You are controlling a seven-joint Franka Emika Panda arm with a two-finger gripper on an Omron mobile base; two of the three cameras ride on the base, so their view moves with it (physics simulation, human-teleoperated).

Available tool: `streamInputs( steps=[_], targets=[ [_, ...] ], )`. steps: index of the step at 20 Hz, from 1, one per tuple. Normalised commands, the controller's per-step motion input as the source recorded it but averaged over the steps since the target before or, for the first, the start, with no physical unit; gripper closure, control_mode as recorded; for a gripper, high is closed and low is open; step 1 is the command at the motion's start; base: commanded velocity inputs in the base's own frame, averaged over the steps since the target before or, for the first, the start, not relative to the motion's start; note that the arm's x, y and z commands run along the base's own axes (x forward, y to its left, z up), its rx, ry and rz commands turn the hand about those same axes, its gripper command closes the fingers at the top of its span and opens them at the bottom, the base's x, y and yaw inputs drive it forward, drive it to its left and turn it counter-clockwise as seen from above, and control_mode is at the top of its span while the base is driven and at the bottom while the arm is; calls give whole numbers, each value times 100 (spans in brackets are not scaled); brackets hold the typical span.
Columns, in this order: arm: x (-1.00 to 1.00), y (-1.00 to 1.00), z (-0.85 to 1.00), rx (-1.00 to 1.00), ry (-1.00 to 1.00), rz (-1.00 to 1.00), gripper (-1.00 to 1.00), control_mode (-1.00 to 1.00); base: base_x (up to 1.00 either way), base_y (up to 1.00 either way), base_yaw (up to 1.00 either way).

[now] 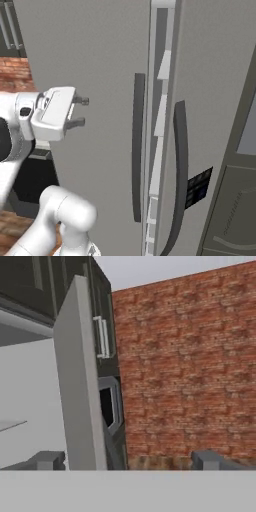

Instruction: Open the freezer door, pick up the ice cube tray from the freezer, and place it on the dining counter.

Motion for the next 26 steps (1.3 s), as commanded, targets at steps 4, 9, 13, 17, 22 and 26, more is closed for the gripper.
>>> streamInputs(
  steps=[4, 9, 13, 17, 22, 26],
  targets=[
    [37, 0, 0, 0, -7, -21, -100, -100, 0, 0, 0],
    [43, 0, 0, 0, -8, -20, -100, -100, 0, 0, 0],
    [31, -20, 0, 0, -9, -11, -100, -100, 0, 0, 0],
    [13, -48, 0, 0, -2, 0, -100, -100, 0, 0, 0],
    [20, -44, 0, 3, 0, 0, -100, -100, 0, 0, 0],
    [31, -15, -6, 0, 0, 0, -100, -100, 0, 0, 0]
  ],
)
